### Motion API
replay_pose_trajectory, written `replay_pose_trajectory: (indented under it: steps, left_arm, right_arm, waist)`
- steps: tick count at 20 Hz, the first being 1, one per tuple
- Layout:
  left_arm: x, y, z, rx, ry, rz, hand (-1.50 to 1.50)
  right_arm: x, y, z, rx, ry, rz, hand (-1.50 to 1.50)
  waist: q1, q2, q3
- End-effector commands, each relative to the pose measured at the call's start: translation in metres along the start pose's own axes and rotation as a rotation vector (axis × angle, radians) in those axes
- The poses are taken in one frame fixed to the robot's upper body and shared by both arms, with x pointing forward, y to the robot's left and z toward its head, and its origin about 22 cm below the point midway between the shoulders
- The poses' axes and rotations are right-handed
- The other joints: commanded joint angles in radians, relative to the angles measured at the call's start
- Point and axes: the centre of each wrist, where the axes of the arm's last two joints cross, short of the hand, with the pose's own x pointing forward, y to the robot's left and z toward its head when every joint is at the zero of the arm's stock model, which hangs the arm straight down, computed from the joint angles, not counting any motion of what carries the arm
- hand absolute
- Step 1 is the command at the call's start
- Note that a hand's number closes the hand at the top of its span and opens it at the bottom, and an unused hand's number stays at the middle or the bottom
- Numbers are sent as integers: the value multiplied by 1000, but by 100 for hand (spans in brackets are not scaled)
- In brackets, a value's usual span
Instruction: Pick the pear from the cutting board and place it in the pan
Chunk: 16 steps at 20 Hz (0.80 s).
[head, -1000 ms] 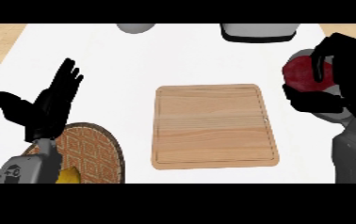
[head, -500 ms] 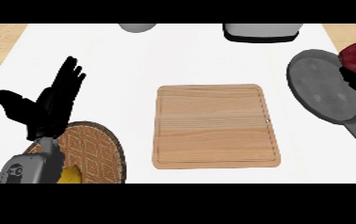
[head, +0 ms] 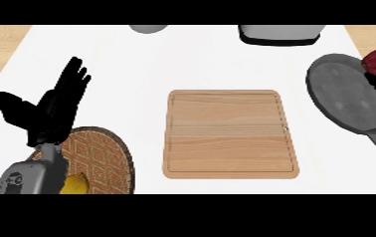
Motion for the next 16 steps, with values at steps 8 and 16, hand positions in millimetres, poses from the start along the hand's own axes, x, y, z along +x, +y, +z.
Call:
replay_pose_trajectory:
  steps: [8, 16]
  left_arm:
    - [-15, -3, -6, -16, 2, -8, 0]
    - [1, -1, -8, -37, -23, -4, 0]
  right_arm:
    - [-33, 86, 6, 147, 105, 5, 150]
    - [-69, 77, 18, 245, 209, -153, -150]
  waist:
    - [17, 12, 1]
    - [25, 14, 3]
